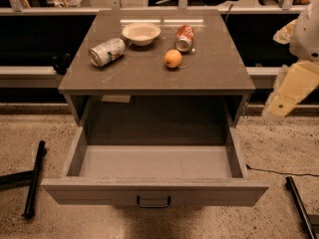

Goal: Place orange into top drawer

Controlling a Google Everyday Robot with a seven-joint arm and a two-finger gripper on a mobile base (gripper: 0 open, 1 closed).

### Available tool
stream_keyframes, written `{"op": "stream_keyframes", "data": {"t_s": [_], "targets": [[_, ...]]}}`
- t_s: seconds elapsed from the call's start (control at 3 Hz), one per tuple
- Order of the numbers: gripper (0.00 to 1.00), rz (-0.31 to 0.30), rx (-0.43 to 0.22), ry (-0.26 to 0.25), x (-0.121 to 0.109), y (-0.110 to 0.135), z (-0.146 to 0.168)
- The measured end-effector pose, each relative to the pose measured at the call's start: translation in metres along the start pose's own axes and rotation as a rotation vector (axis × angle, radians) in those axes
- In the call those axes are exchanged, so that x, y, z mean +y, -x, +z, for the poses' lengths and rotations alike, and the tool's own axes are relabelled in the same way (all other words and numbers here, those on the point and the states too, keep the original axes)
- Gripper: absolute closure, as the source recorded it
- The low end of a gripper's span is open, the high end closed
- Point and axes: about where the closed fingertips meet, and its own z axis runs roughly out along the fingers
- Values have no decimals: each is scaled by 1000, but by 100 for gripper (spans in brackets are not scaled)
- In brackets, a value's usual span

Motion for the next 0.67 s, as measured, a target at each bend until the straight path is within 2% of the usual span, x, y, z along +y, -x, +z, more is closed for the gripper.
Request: {"op": "stream_keyframes", "data": {"t_s": [0.33,0.67], "targets": [[0,113,-177,-13,-45,23,38],[0,182,-296,-19,-77,43,69]]}}
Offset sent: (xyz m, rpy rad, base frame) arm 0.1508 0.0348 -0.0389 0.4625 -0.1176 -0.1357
